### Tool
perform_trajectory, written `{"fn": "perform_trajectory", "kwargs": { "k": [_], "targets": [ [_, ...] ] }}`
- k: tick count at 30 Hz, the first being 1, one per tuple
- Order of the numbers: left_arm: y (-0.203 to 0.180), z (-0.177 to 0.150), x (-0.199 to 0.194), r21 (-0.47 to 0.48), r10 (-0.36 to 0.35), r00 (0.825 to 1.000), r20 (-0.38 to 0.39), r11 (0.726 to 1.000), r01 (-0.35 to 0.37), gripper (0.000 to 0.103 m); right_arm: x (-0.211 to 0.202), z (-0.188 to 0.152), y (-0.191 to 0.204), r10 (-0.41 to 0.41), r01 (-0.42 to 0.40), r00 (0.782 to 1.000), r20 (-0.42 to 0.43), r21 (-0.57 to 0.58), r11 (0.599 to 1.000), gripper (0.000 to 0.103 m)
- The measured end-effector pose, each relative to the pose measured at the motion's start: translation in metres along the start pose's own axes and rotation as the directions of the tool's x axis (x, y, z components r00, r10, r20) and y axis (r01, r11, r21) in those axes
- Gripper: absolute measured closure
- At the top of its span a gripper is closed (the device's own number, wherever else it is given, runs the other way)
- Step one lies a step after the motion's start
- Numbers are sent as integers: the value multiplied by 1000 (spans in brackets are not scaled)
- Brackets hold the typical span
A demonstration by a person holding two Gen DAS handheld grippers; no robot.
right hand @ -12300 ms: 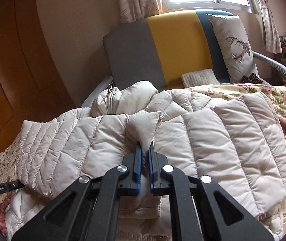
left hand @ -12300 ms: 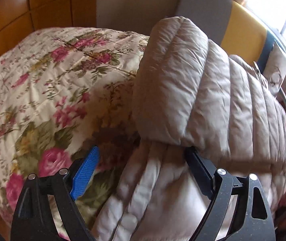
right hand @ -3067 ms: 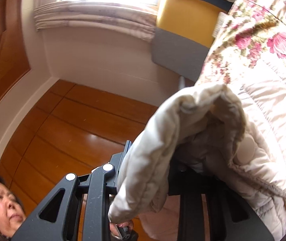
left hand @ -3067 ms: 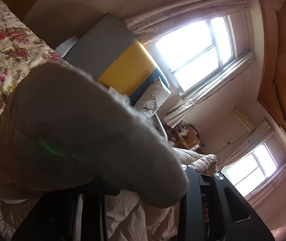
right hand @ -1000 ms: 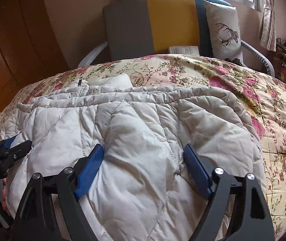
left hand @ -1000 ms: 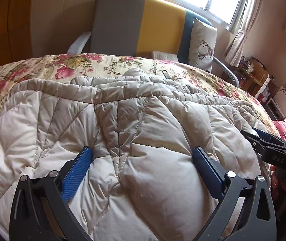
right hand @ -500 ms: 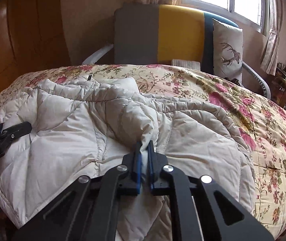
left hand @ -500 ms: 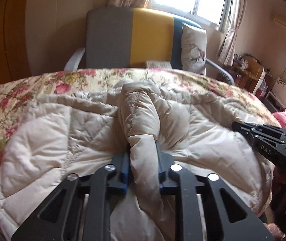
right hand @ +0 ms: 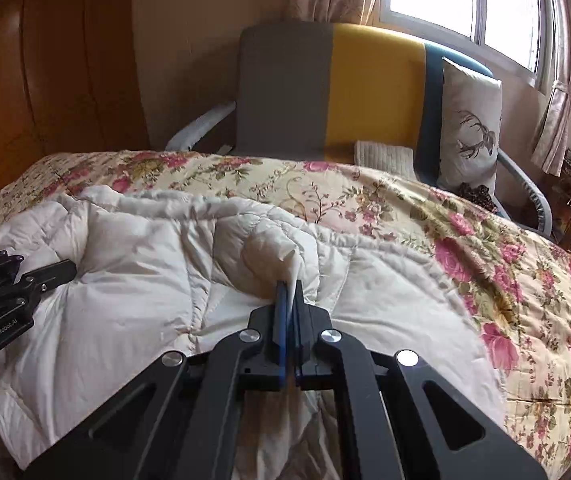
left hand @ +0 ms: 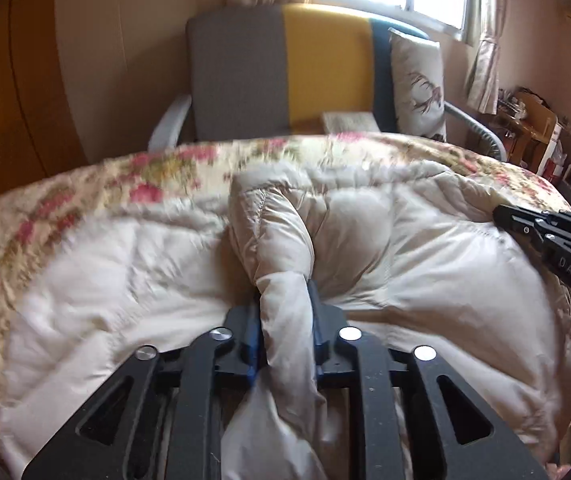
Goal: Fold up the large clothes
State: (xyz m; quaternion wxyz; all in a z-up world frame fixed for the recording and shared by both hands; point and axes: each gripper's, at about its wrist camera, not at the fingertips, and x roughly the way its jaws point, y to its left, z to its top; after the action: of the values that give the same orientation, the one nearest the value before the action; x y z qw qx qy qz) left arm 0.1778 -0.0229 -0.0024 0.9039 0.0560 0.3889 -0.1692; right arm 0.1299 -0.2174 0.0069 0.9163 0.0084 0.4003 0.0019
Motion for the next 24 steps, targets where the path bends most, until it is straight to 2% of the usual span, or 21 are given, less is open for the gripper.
{"fn": "perform_trajectory", "kwargs": {
  "k": [1,4,7,9,10,11,12,13,14,15,16,18,20,21,24],
  "targets": [
    [1,-3,8,-1,1,1000,0,1000,-1,71,14,-3,-3,4,-4,1000,-20,14,1000,101],
    [2,-8,18,-4,-9,1000,5,1000,9,64,41,-13,-16,37,-33,998,-47,91,995,101],
    [8,-11,19,-36,-39,999,5,999,39,55,47,-20,-25,81,-76,996,-34,137,988,100],
    [8,-10,14,-59,-47,999,-22,997,45,52,47,-24,-29,107,-103,994,-17,155,983,97],
    [8,-8,10,-63,-49,998,-37,997,47,46,46,-25,-32,124,-121,992,-6,166,979,95],
    [8,-5,3,-57,-52,998,-47,997,50,35,44,-28,-34,142,-141,990,7,178,974,93],
    [8,-1,-3,-45,-47,998,-41,998,45,29,42,-29,-38,163,-164,986,21,192,968,86],
    [9,2,-10,-31,-26,999,-23,999,25,18,38,-30,-39,175,-177,984,32,201,963,74],
    [12,8,-17,-17,13,1000,6,1000,-13,12,33,-29,-40,179,-183,983,38,203,962,67],
    [16,13,-23,-4,48,998,32,999,-48,12,27,-27,-38,170,-175,985,43,197,965,49],
    [19,17,-26,5,74,996,48,997,-74,12,18,-25,-35,151,-159,987,56,183,970,37],
    [29,25,-26,7,110,992,60,994,-111,12,-1,-16,-25,98,-110,990,98,137,984,30],
    [37,32,-18,-2,128,991,41,992,-128,12,-8,-2,-14,77,-86,992,104,89,992,25],
    [40,35,-12,2,137,990,29,991,-137,12,-6,6,-9,60,-66,994,92,68,995,21],
    [45,37,17,48,183,983,-18,982,-182,10,21,25,1,-20,20,1000,19,13,1000,20]
  ]
}}
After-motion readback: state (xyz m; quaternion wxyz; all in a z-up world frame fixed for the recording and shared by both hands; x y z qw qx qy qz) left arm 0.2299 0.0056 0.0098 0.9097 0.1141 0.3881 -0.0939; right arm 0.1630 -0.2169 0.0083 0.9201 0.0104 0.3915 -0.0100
